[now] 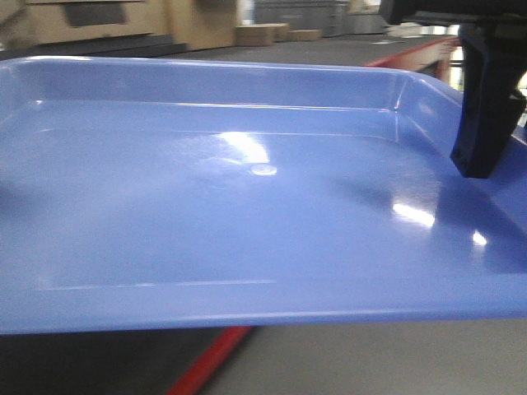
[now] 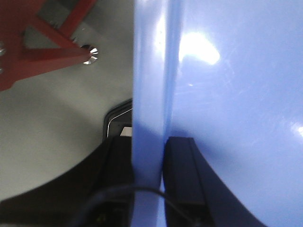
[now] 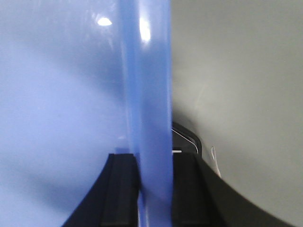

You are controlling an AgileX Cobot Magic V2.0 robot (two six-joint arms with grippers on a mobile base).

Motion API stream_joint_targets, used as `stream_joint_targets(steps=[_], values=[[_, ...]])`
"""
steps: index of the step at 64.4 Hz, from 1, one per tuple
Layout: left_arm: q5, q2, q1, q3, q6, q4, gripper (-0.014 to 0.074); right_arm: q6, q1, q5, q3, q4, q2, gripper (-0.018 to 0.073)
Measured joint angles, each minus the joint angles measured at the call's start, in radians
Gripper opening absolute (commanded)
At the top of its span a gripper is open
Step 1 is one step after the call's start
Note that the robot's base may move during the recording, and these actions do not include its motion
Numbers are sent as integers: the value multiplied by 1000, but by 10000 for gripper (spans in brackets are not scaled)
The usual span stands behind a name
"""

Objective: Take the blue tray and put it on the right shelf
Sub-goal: 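Hold the tray level in both grippers while the base drives to the shelf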

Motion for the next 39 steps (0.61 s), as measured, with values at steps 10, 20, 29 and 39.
stream_joint_targets(steps=[10, 20, 29, 39], values=[[2, 0, 0, 0, 0, -1, 54, 0, 0, 1, 0, 0, 0, 243], [2, 0, 0, 0, 0, -1, 54, 0, 0, 1, 0, 0, 0, 243], [4, 0, 0, 0, 0, -2, 54, 0, 0, 2, 0, 0, 0, 243], [5, 0, 0, 0, 0, -2, 54, 0, 0, 2, 0, 0, -3, 243]])
